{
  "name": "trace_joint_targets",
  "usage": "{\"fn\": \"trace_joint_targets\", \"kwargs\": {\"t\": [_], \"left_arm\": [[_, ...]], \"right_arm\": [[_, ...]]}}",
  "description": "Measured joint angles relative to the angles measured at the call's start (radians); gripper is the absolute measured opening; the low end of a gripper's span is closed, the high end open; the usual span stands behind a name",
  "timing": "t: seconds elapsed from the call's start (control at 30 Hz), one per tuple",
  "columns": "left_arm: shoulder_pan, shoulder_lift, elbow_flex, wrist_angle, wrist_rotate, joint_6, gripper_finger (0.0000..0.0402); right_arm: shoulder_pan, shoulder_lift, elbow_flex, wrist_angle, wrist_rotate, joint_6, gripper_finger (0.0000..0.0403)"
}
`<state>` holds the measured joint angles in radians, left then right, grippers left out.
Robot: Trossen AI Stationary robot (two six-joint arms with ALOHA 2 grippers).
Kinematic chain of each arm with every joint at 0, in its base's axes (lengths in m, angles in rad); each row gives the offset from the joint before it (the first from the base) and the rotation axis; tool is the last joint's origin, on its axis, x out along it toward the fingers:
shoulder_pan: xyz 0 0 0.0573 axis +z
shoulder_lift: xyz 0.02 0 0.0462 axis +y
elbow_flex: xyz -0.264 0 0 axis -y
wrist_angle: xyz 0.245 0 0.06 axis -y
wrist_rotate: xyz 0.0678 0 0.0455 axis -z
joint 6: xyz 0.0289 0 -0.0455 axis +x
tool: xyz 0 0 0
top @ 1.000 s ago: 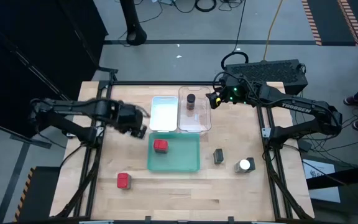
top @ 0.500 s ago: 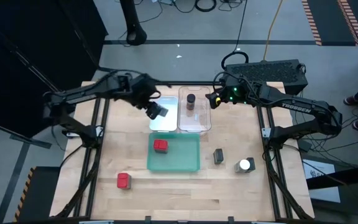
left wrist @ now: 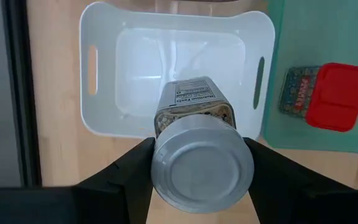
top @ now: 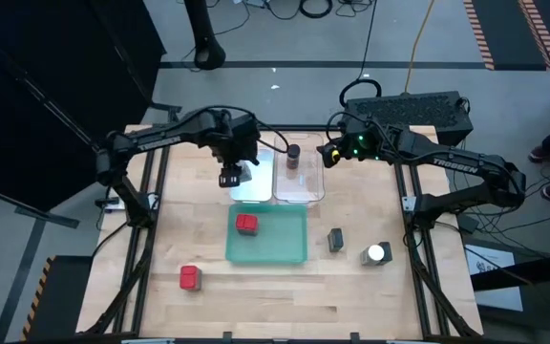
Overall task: Sort spices by type
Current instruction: Put the left white spice bottle into the white bin
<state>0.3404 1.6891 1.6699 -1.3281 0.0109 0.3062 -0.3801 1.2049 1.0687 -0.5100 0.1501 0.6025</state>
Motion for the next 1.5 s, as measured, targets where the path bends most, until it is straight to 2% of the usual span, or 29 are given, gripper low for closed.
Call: {"fn": "trace_joint_targets", "kwargs": {"t": [0.47,0.8,0.97,1.5], "left_arm": [[-0.007,0.114,0.000,0.020,-0.050,0.094,0.0212],[-0.009,0.188,0.000,0.021,-0.042,0.167,0.0212],[-0.009,0.190,-0.007,0.049,0.006,0.198,0.0212],[-0.008,0.191,-0.010,0.033,0.003,0.226,0.0212]], "right_arm": [[0.000,0.000,0.000,-0.007,0.000,0.007,0.0267],[0.000,0.000,0.000,-0.026,0.001,0.007,0.0267],[0.000,0.000,0.000,-0.043,0.002,0.004,0.0267],[0.000,0.000,0.000,-0.058,0.006,-0.012,0.0267]]}}
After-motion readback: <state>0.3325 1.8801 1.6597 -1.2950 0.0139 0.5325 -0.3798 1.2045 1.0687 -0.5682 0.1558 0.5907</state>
